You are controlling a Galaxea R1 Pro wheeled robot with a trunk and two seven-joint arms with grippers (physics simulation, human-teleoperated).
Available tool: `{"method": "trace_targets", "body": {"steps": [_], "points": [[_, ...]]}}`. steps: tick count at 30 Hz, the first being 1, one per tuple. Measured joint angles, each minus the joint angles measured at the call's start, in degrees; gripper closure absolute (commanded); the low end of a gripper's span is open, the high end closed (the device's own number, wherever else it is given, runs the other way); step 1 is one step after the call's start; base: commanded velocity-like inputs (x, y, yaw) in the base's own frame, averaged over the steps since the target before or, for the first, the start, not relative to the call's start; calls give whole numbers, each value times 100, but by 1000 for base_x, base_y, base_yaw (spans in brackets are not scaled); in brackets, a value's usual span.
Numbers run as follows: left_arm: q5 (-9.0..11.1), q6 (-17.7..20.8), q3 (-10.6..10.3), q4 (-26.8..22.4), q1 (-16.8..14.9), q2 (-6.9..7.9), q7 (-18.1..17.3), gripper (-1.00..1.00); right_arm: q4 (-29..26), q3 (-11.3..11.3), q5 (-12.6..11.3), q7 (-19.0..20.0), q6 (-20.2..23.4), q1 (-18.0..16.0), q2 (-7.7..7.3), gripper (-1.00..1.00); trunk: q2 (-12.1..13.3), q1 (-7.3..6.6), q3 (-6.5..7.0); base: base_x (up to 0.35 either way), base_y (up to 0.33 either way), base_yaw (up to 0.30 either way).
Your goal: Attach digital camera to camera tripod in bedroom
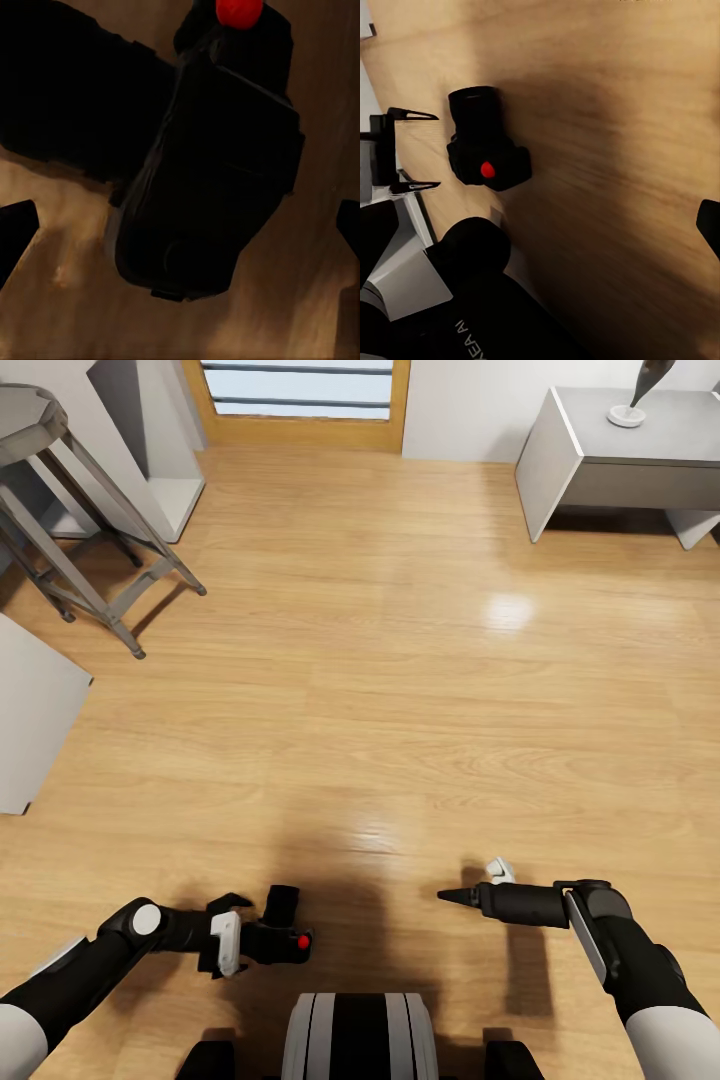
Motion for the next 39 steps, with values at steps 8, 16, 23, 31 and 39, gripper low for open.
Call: {"method": "trace_targets", "body": {"steps": [8,16,23,31,39], "points": [[-24,8,-15,189,0,-6,442,-100,-1,0,0,8,0,0,-2,-100,0,0,0,0,0,0],[-40,9,-46,293,0,-3,537,-100,-1,0,0,7,0,0,3,-100,0,0,0,0,0,0],[-44,9,-47,316,0,1,561,-100,-1,0,3,3,-3,0,4,-100,0,0,0,0,0,0],[-57,14,-75,322,0,-12,566,-100,-1,0,6,1,-3,0,4,-100,0,0,0,0,0,0],[-957,56,-35,305,0,-157,611,-100,0,0,8,-7,-3,0,5,-100,0,0,0,0,0,0]]}}
